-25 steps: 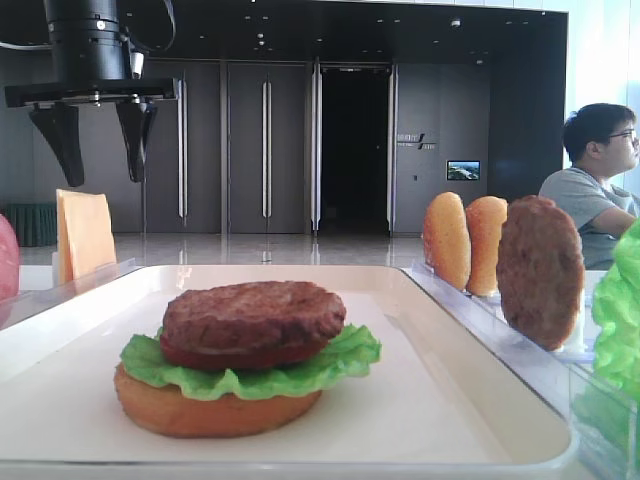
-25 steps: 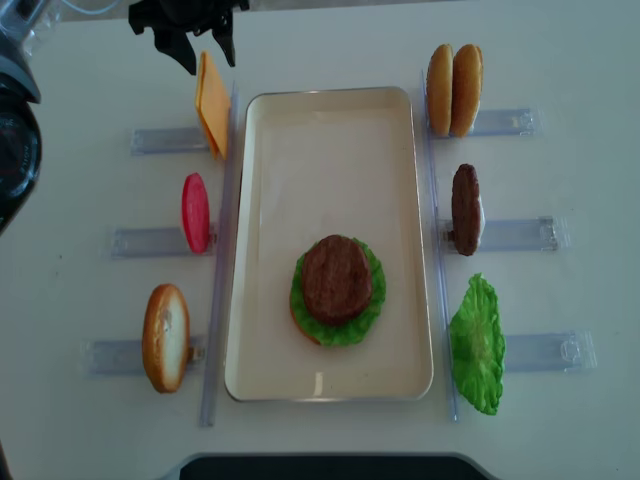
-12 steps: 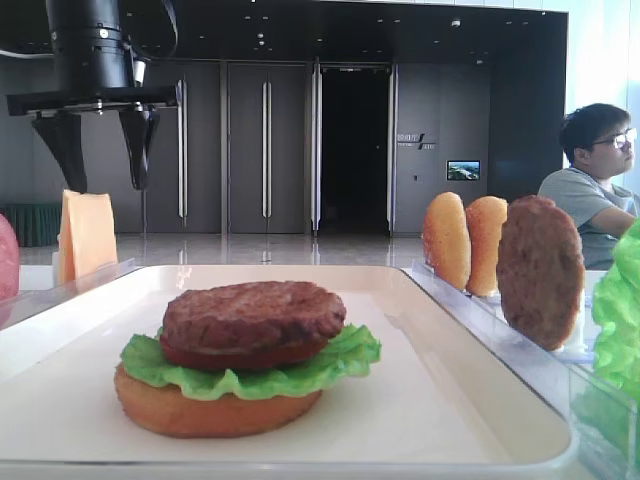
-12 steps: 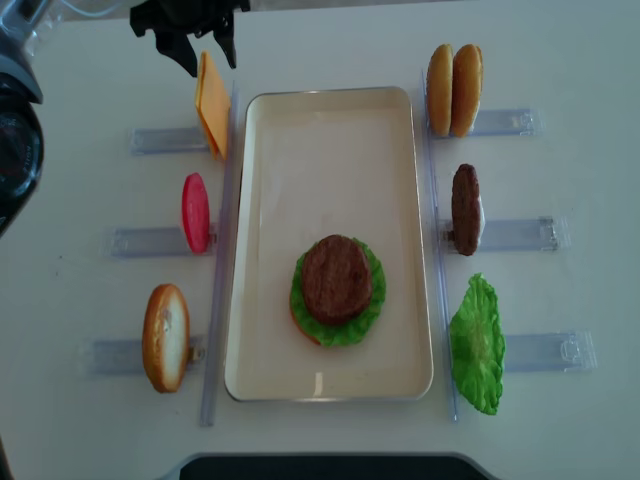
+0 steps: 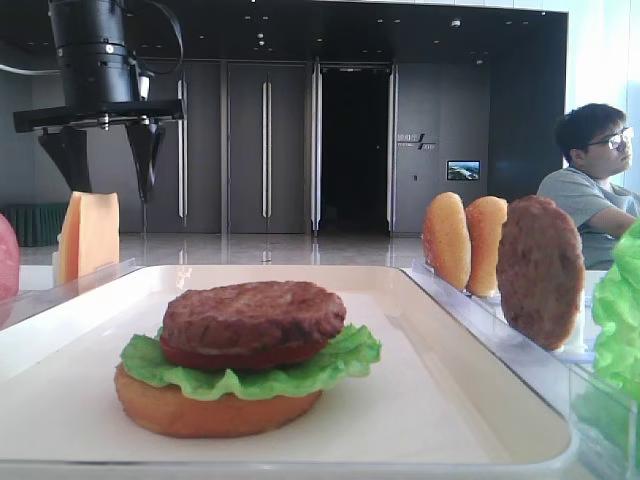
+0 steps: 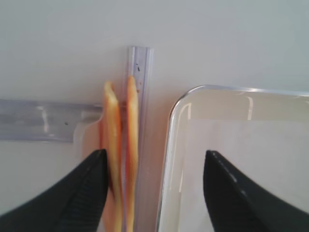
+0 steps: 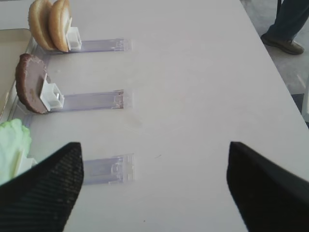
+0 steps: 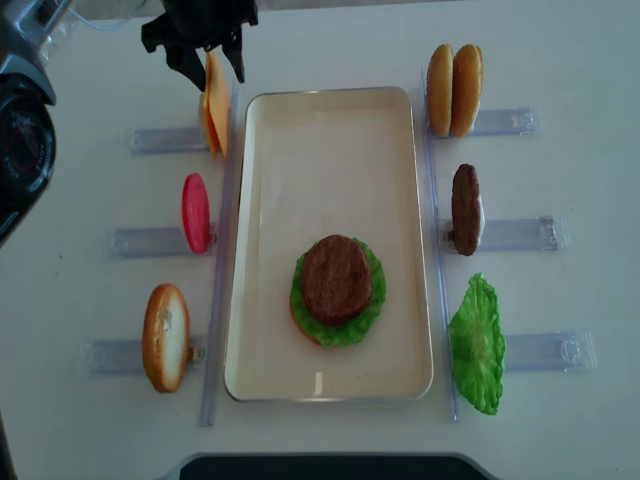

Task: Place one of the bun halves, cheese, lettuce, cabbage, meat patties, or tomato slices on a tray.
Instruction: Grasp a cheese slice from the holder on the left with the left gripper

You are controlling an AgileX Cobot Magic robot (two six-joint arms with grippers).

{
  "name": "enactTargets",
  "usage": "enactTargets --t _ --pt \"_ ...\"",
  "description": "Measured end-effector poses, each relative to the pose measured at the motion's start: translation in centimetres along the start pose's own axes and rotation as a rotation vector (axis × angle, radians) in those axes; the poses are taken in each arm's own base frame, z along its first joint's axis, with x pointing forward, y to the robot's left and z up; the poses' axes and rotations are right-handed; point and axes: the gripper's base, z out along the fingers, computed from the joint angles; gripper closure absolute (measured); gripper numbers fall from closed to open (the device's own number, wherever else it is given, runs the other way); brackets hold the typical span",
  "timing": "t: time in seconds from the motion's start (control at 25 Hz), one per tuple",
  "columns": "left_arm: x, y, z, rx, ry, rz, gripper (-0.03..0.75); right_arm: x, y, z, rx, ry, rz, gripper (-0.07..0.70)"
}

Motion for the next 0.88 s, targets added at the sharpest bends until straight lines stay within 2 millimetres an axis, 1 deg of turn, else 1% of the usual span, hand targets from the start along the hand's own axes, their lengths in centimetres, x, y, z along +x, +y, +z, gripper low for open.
enactTargets --t 0.32,0.56,0.88 --pt "0.1 -0.2 -0.2 0.023 0.004 -0.004 0.244 0.0 0.0 0.0 0.0 0.0 0.0 0.055" --pt "0.1 -0.2 -1.8 0.034 -0.028 0.001 0.244 0.0 0.0 0.0 0.0 0.0 0.0 0.055" --pt "0.1 -0.2 -1.9 0.034 -0.029 0.001 0.244 0.0 0.0 0.0 0.0 0.0 0.0 0.055"
